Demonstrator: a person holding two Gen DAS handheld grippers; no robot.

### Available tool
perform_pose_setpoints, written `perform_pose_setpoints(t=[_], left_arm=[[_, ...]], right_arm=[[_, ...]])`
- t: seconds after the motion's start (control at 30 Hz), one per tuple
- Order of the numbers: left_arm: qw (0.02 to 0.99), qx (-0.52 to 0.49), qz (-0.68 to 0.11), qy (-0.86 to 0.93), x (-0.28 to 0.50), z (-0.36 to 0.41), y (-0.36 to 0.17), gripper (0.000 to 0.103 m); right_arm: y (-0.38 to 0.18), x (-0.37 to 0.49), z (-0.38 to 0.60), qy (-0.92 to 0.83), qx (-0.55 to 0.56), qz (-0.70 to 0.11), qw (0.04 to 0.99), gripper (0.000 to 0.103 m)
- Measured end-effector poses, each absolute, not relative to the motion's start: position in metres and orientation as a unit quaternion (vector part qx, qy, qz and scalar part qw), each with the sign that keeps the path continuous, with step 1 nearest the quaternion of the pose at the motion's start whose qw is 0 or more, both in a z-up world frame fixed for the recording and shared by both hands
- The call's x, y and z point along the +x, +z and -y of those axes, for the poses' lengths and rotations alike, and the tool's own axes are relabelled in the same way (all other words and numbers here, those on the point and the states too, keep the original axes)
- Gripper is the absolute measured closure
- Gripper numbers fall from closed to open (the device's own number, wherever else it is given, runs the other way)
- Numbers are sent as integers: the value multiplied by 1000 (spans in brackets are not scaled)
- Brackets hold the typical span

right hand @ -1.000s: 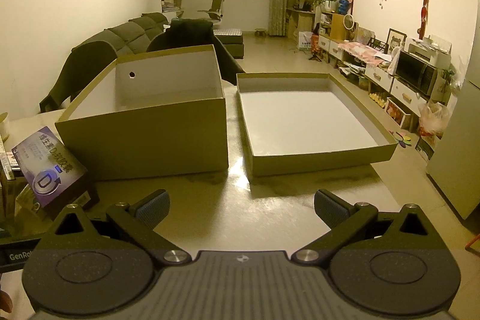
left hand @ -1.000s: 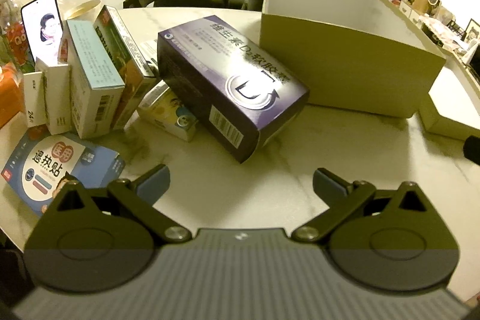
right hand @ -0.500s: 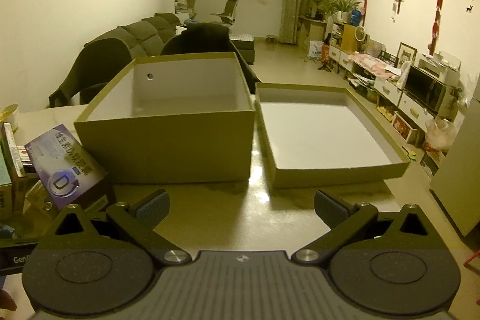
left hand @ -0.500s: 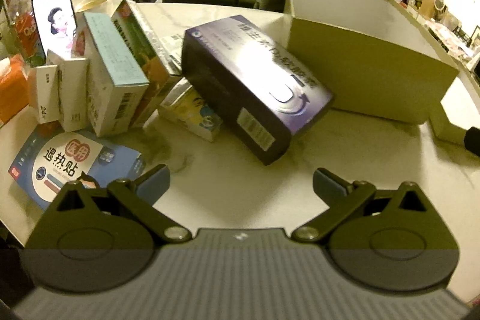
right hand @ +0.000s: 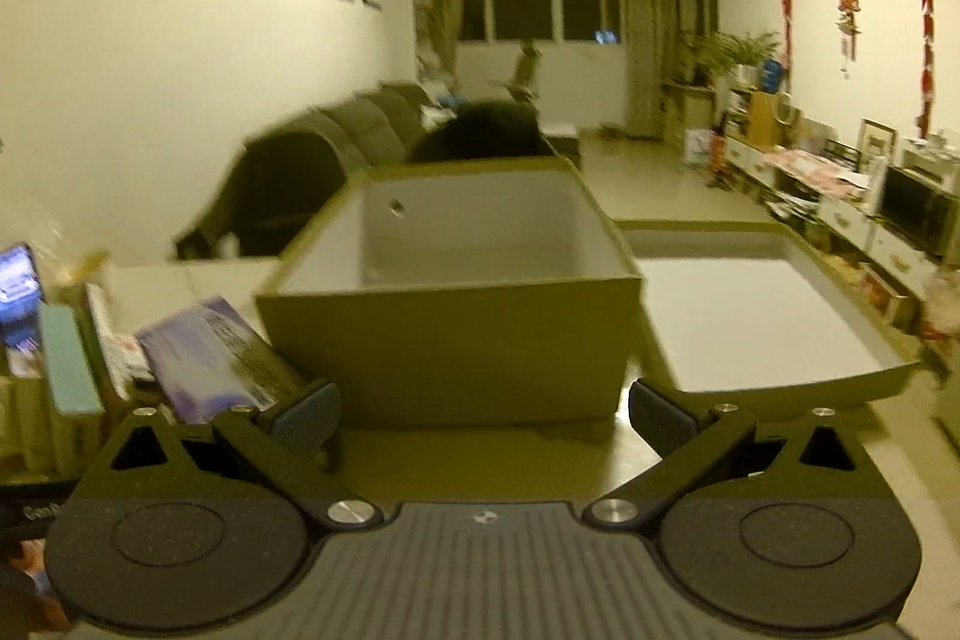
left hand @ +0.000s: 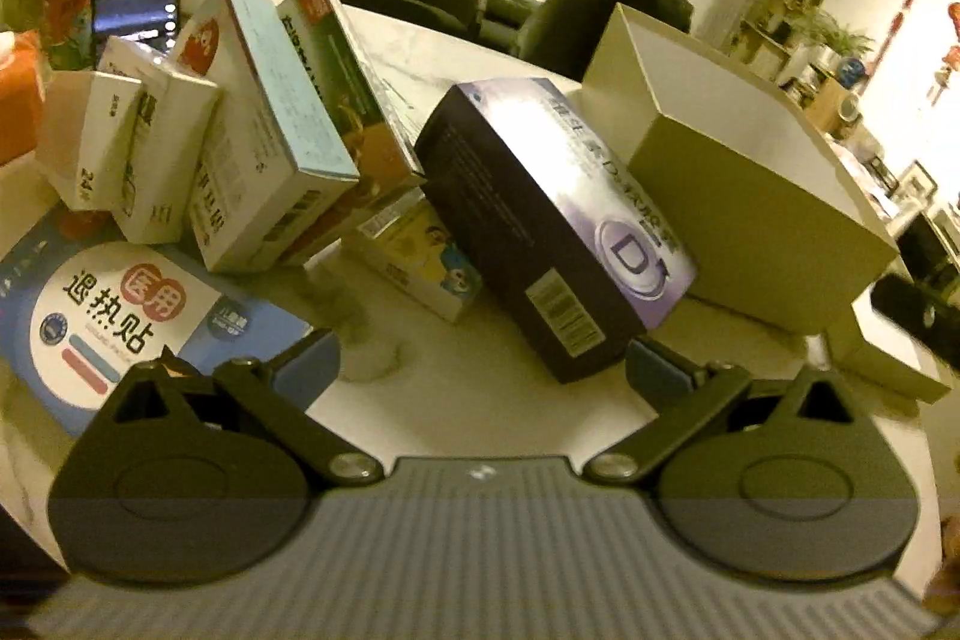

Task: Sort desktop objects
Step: 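Lower the right tool over the purple box and straddle it with the fingers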

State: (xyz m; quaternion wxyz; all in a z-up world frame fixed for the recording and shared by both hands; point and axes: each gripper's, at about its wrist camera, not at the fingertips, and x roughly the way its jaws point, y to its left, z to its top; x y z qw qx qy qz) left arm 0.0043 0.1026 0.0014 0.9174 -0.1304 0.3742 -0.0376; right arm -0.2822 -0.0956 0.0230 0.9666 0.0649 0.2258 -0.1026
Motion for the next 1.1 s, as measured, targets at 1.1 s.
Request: perform_pose_setpoints(t=[1.1], left_arm=[[900, -257, -325, -132, 30, -132, -29, 0]], right_arm=[[-27, -177, 101, 92, 197, -305, 927, 24]])
